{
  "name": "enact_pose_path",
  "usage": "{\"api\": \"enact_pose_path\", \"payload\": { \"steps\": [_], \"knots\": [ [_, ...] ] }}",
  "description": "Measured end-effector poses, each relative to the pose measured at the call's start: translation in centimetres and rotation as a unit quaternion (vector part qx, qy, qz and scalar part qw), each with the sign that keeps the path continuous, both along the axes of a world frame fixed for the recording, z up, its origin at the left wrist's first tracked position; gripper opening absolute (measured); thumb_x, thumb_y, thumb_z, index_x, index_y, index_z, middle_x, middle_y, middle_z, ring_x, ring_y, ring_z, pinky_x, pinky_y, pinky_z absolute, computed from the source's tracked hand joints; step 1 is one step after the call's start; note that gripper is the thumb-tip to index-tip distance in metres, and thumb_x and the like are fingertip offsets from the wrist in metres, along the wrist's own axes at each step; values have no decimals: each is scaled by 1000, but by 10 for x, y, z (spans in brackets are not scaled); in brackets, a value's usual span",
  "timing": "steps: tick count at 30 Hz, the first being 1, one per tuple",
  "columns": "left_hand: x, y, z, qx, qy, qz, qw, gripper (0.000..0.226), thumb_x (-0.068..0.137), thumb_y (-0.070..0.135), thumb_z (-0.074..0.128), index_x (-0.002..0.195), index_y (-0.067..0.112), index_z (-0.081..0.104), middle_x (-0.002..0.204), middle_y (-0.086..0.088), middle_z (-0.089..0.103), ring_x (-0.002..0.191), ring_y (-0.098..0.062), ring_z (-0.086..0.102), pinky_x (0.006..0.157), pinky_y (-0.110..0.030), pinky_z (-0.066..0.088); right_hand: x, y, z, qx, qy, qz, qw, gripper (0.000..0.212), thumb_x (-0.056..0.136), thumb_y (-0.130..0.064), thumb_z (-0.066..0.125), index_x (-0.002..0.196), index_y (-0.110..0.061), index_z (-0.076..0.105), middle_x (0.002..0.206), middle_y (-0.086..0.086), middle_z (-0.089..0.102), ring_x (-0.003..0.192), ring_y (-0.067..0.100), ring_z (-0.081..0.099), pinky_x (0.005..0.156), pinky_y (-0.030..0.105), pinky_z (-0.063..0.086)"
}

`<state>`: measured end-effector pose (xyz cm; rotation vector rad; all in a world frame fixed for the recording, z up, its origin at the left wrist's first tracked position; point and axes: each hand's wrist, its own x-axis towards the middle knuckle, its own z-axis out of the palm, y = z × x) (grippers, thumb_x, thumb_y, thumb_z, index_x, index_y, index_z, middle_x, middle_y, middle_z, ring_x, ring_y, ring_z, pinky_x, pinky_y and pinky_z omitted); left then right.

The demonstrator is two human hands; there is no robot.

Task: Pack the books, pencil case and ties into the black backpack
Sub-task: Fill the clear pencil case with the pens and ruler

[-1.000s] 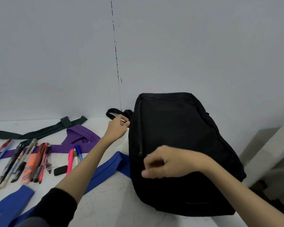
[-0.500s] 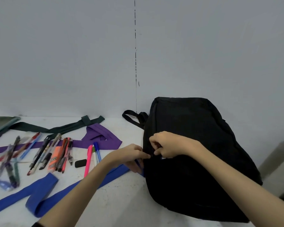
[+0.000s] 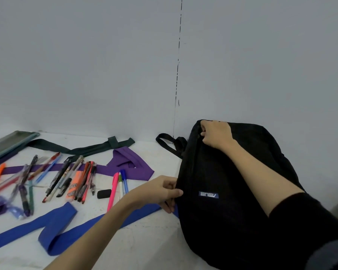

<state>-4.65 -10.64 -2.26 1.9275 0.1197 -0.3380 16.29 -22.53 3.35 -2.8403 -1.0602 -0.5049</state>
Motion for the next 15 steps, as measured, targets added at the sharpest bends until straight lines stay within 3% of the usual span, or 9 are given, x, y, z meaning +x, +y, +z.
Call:
{"api": "enact_pose_path", "payload": {
  "steps": [3,6,9,12,15],
  "knots": [
    [2,4,-1,-7,5,-18,1000,14,97,17,51,105,8,57,74,-9,63,60,-10,64,62,-22,56,21,8,-3,13,-53,-59,997,14,89,-14,49,102,-11,50,88,6,65,71,26,52,70,31,30],
    [5,8,-3,-13,7,-43,999,22,98,17,50,116,8,57,88,-15,63,63,-11,64,63,-22,55,37,21,-6,13,-85,-83,993,17,88,-9,47,104,-10,49,72,2,54,60,23,43,71,33,26],
    [9,13,-5,-35,16,-62,997,16,98,16,49,111,14,57,83,-11,63,62,-9,64,63,-20,56,48,30,-12,7,-97,-86,992,19,87,-7,46,106,-10,50,66,-2,47,54,22,40,71,34,25],
    [12,16,-8,-37,37,-81,995,10,98,19,49,104,20,57,77,-3,64,63,-8,65,63,-19,55,45,39,-14,40,-66,-81,994,24,89,-13,45,113,-8,46,66,-1,47,53,21,39,69,32,27],
    [14,16,-11,-12,56,-44,997,20,96,35,49,99,16,54,80,-2,66,66,-11,66,64,-23,54,20,40,-4,90,38,-56,994,50,89,-39,48,126,-9,32,78,3,54,64,26,47,66,32,32]
  ]
}}
